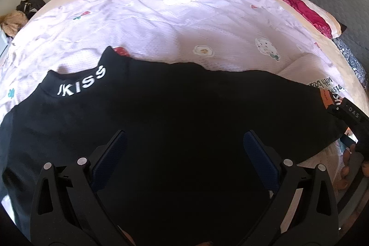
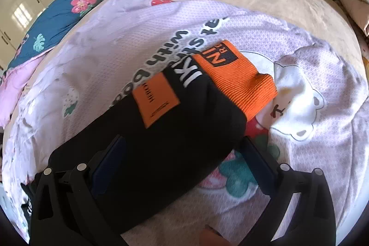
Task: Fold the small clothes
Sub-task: 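Grasp the orange sleeve cuff with the right gripper and lift it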
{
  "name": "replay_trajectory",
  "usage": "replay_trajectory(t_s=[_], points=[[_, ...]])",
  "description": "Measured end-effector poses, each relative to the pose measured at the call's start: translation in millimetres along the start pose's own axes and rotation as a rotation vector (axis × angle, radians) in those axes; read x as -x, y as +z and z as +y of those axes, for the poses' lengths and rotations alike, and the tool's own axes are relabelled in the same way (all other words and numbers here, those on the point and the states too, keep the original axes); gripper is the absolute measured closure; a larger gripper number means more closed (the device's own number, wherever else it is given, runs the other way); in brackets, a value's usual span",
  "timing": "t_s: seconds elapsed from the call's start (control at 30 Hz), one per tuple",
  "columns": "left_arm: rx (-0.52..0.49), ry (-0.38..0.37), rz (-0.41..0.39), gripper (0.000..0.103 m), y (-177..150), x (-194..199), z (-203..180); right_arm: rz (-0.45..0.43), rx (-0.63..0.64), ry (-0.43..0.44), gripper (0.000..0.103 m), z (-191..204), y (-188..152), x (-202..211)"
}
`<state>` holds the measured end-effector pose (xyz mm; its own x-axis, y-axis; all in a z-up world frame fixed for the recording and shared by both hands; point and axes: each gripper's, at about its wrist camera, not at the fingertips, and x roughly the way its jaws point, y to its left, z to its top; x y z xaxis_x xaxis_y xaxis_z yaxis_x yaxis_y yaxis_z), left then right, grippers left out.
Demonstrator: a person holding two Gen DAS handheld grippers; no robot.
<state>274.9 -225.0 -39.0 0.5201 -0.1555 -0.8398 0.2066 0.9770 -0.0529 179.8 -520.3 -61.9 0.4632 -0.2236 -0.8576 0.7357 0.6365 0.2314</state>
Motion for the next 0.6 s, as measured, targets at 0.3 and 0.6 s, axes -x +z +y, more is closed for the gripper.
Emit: replay_trajectory(t_s=[0.3,0.6], points=[[0.006,-0.003,-0.007,0.008,0,2,4,-0.132,0.012,-0.001,0.088,-5,6,5],[0.055,-0.013,-0.025,0.008,4,17,30,-0.185,0.067,0.141,0.094,9,10,27]])
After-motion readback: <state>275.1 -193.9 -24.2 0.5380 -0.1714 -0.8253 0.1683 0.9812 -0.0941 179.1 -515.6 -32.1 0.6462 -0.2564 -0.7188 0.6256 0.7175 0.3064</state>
